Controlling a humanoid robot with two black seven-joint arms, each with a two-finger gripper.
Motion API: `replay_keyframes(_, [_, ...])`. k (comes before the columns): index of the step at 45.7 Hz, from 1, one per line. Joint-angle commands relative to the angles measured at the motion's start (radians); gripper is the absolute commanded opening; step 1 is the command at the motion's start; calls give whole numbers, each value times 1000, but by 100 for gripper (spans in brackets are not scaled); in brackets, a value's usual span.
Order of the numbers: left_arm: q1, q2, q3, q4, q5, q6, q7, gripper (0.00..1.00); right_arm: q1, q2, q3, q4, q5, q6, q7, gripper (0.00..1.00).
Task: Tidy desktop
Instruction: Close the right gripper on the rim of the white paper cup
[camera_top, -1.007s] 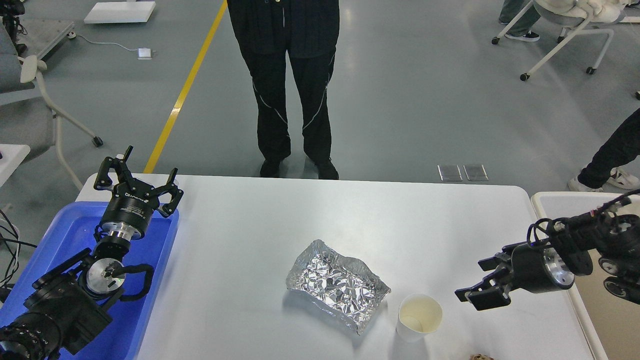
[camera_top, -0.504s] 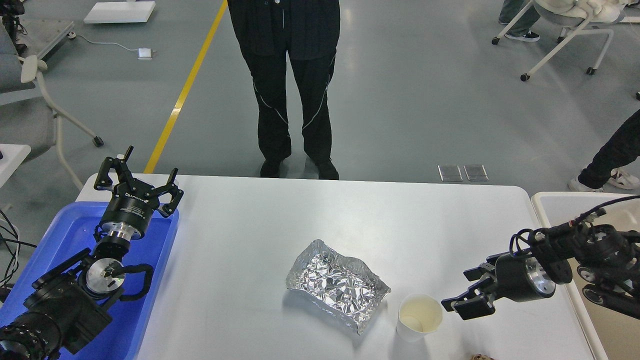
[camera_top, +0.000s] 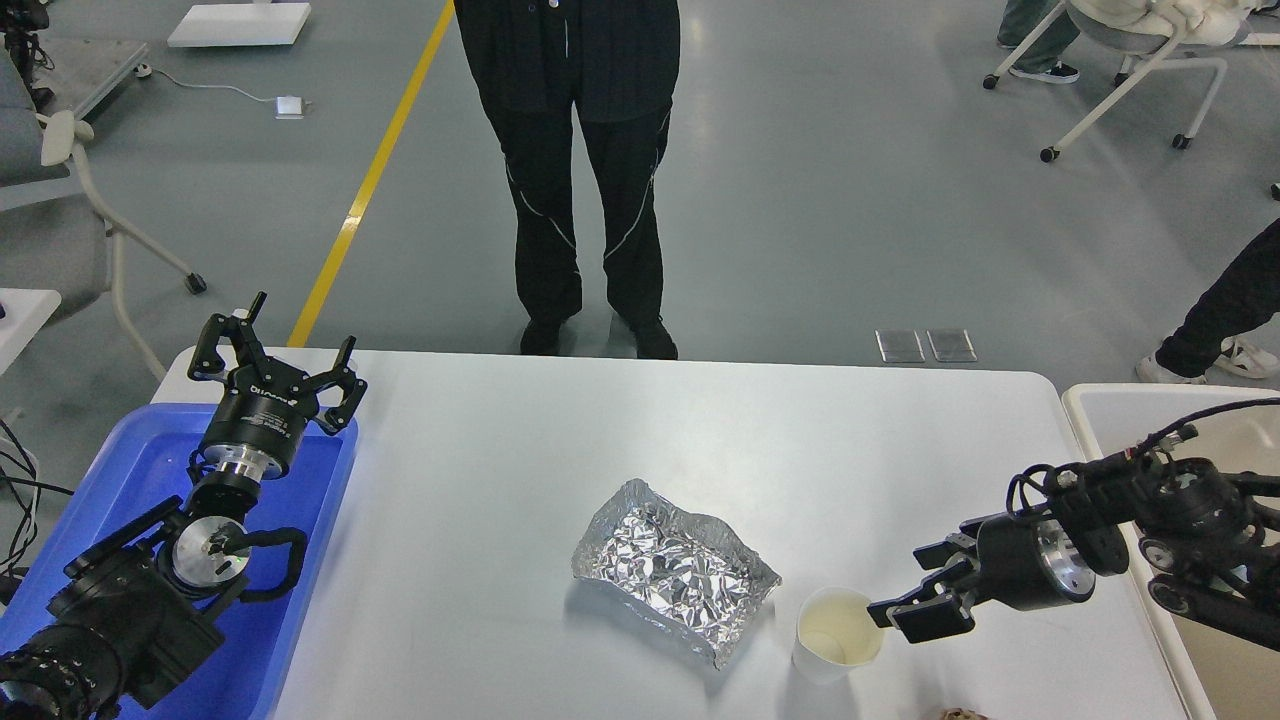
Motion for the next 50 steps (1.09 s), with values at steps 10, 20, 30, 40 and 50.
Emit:
replay_keyframes(10, [0, 0, 0, 0, 1, -1, 0, 100, -42, 42, 20, -21, 19, 0, -2, 99])
replay_keyframes(20, [0, 0, 0, 0, 0, 0, 0, 100, -46, 52, 25, -35, 19, 0, -3, 99])
replay_keyframes(30, [0, 0, 0, 0, 0, 0, 0, 100, -80, 77, 57, -76, 19, 0, -3, 99])
replay_keyframes(40, [0, 0, 0, 0, 0, -1, 0, 100, -118, 94, 69, -101, 14, -25, -2, 98])
replay_keyframes(50, [0, 0, 0, 0, 0, 0, 0, 100, -129, 94, 65, -118, 9, -71, 3, 80])
